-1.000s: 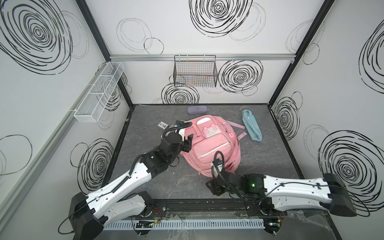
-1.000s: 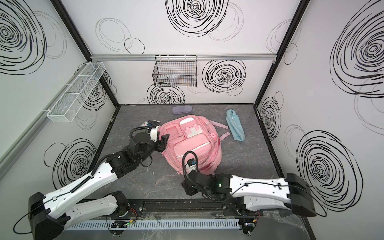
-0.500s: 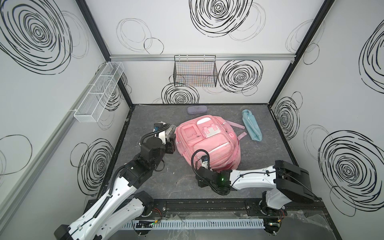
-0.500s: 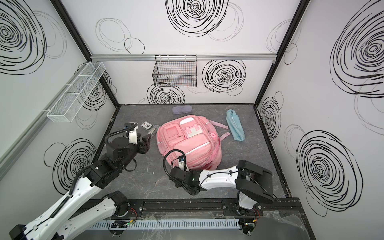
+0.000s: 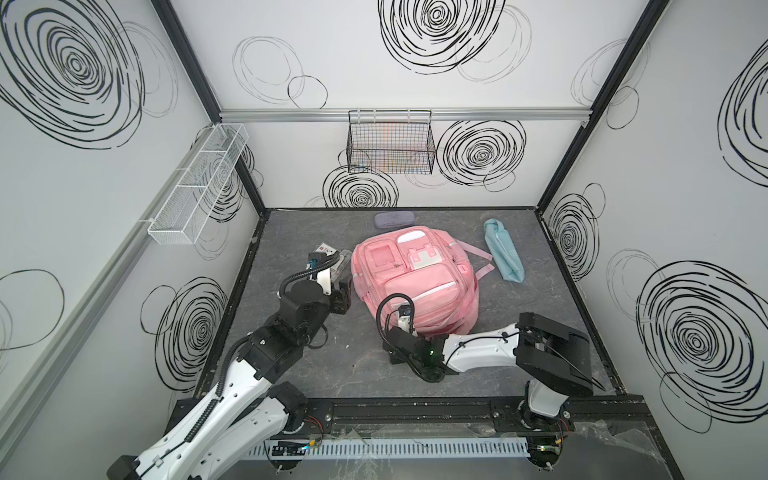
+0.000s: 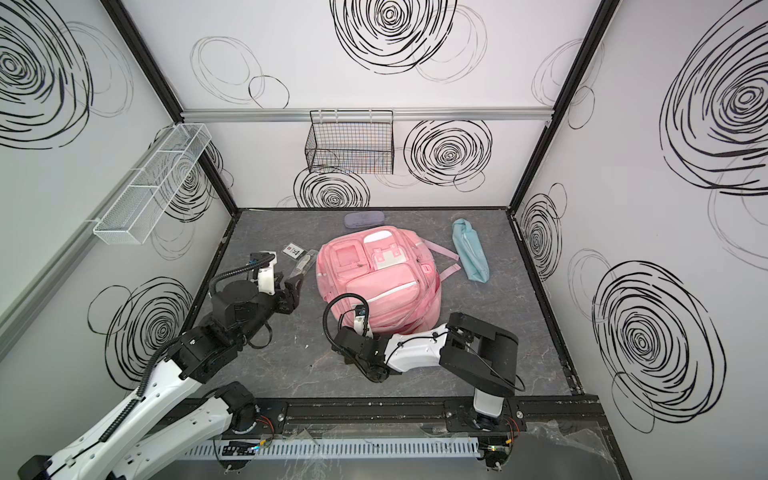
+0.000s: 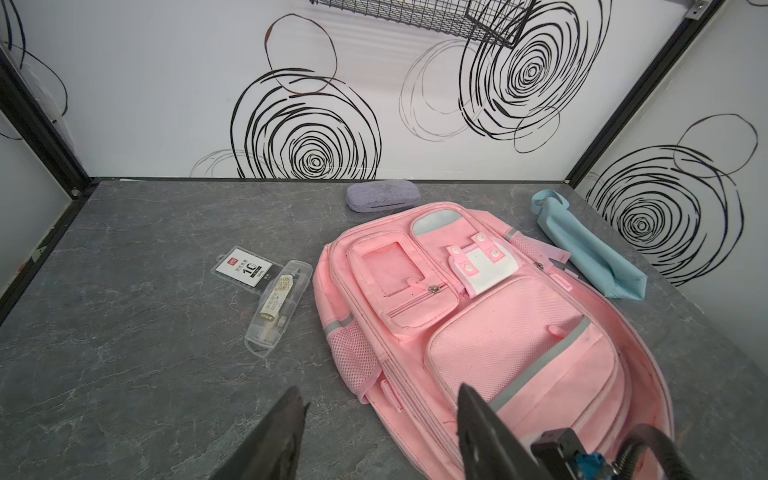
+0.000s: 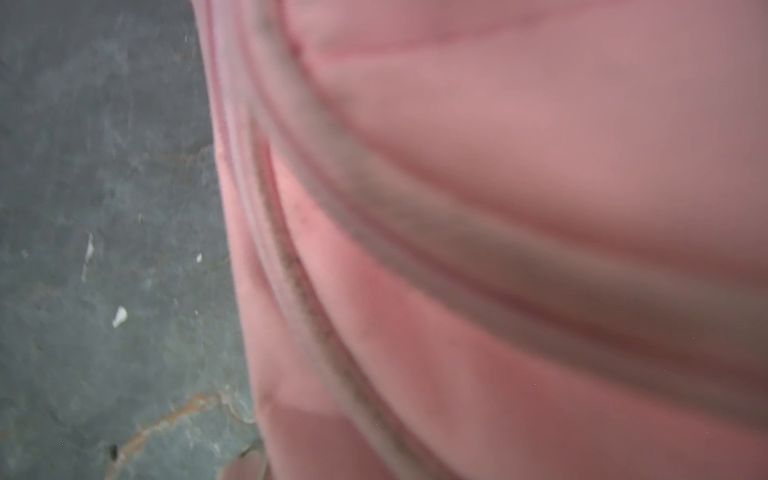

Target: Pack the student bag

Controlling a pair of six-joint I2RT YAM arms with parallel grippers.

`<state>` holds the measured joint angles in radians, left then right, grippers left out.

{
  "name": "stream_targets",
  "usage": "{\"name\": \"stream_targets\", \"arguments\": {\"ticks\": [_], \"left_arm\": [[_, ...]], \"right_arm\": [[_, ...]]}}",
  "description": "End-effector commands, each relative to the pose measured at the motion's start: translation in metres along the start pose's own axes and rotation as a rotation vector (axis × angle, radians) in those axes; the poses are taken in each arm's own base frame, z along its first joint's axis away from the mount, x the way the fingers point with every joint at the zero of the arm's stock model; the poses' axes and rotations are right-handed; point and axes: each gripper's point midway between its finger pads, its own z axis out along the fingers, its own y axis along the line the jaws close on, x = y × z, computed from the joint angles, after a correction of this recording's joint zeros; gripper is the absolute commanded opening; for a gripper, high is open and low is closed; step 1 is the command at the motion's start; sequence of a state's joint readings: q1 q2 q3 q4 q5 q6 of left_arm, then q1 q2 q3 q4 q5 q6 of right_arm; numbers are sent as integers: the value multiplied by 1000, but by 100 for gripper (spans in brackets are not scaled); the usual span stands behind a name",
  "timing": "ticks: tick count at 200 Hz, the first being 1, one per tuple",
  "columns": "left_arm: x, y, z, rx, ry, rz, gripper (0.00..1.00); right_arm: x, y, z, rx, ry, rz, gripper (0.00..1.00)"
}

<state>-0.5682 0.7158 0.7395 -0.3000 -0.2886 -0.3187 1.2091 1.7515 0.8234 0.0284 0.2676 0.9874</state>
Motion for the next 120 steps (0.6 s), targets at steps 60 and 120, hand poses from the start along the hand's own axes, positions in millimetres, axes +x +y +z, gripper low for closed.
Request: {"name": "stream_targets", "arguments": {"ticks": [60,120], "left_arm": [[-17,-36,-7,192,-39,257,63],[61,-114,-23,717,9,788,79]], "right_arm": [[-12,0,-39,-76,10,-87,0],[-12,3,-94,-253,56,-139,0]]}}
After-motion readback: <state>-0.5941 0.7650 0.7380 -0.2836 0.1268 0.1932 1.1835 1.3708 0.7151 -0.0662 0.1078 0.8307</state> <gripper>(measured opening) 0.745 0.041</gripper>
